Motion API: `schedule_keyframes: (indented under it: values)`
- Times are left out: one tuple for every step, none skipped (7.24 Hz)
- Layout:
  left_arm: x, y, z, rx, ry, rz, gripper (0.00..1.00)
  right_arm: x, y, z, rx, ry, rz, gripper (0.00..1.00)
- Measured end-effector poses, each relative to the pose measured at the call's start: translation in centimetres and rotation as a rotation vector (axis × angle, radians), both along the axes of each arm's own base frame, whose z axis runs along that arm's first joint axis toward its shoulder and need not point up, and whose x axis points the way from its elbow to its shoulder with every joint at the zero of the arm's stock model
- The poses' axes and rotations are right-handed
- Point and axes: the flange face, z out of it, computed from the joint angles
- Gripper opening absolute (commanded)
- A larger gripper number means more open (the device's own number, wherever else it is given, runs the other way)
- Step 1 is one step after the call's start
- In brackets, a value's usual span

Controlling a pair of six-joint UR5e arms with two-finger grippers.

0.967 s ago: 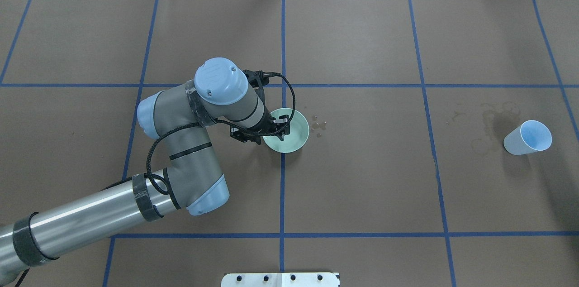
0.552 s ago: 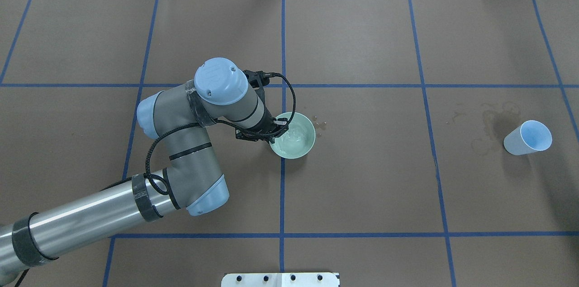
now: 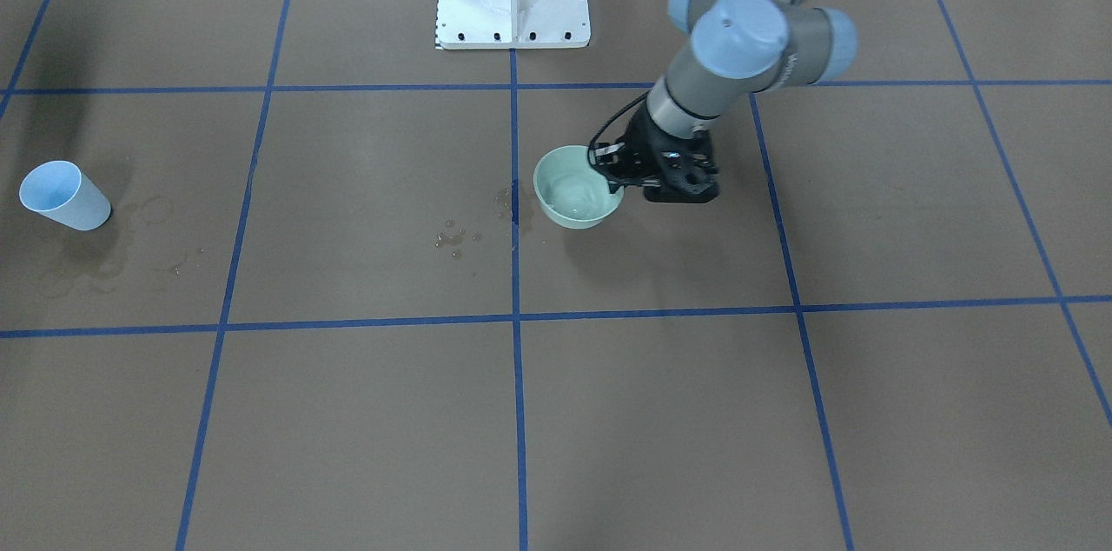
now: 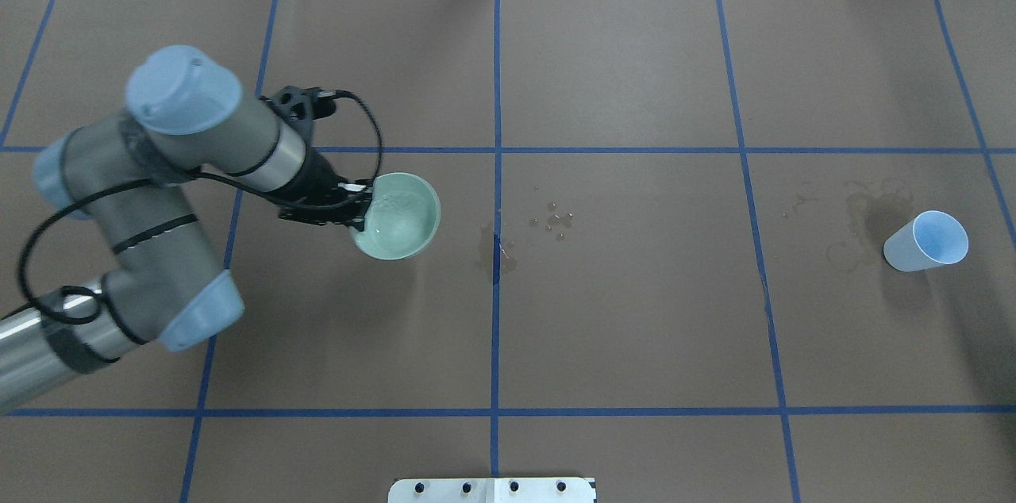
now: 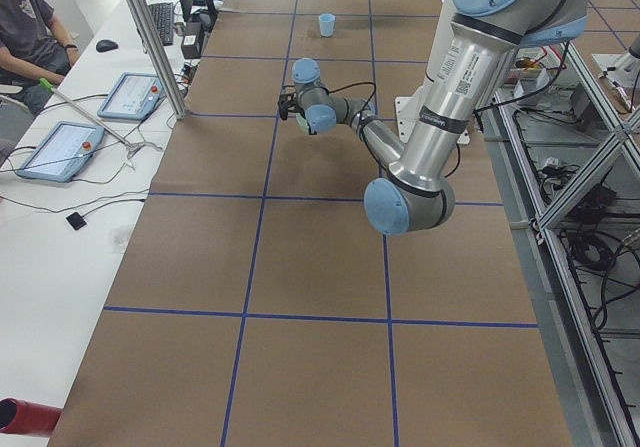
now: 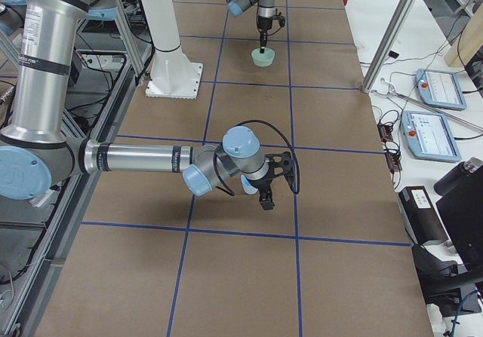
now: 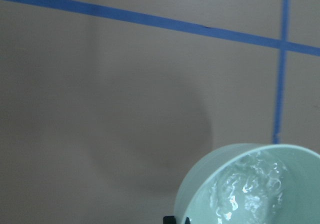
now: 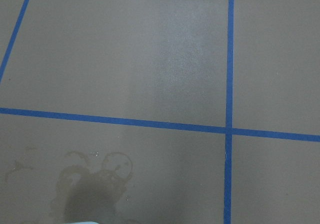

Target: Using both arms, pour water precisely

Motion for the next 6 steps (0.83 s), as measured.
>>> schedule_keyframes:
  values:
    - [-4.7, 0.8, 4.9, 0.056, -0.039, 0.031, 0.0, 0.0, 0.0, 0.0, 0.0, 0.0, 0.0, 1.0]
    - [-8.9, 1.3, 9.8, 0.11, -0.09, 0.061, 0.0, 0.0, 0.0, 0.0, 0.001, 0.0, 0.0, 1.0]
    - [-13.2, 1.4, 14.5, 0.156, -0.144, 0.087, 0.0, 0.0, 0.0, -0.1, 0.002, 0.0, 0.0, 1.0]
    - [-16.5, 1.4, 18.2, 0.181, -0.185, 0.106, 0.0, 0.0, -0.1, -0.2, 0.003, -0.001, 0.0, 1.0]
    - [-18.6, 1.0, 21.2, 0.18, -0.217, 0.116, 0.0, 0.0, -0.1, -0.2, 0.004, -0.001, 0.001, 1.0]
    - [-19.7, 0.6, 23.2, 0.17, -0.239, 0.12, 0.0, 0.0, -0.1, -0.2, 0.004, 0.0, 0.001, 1.0]
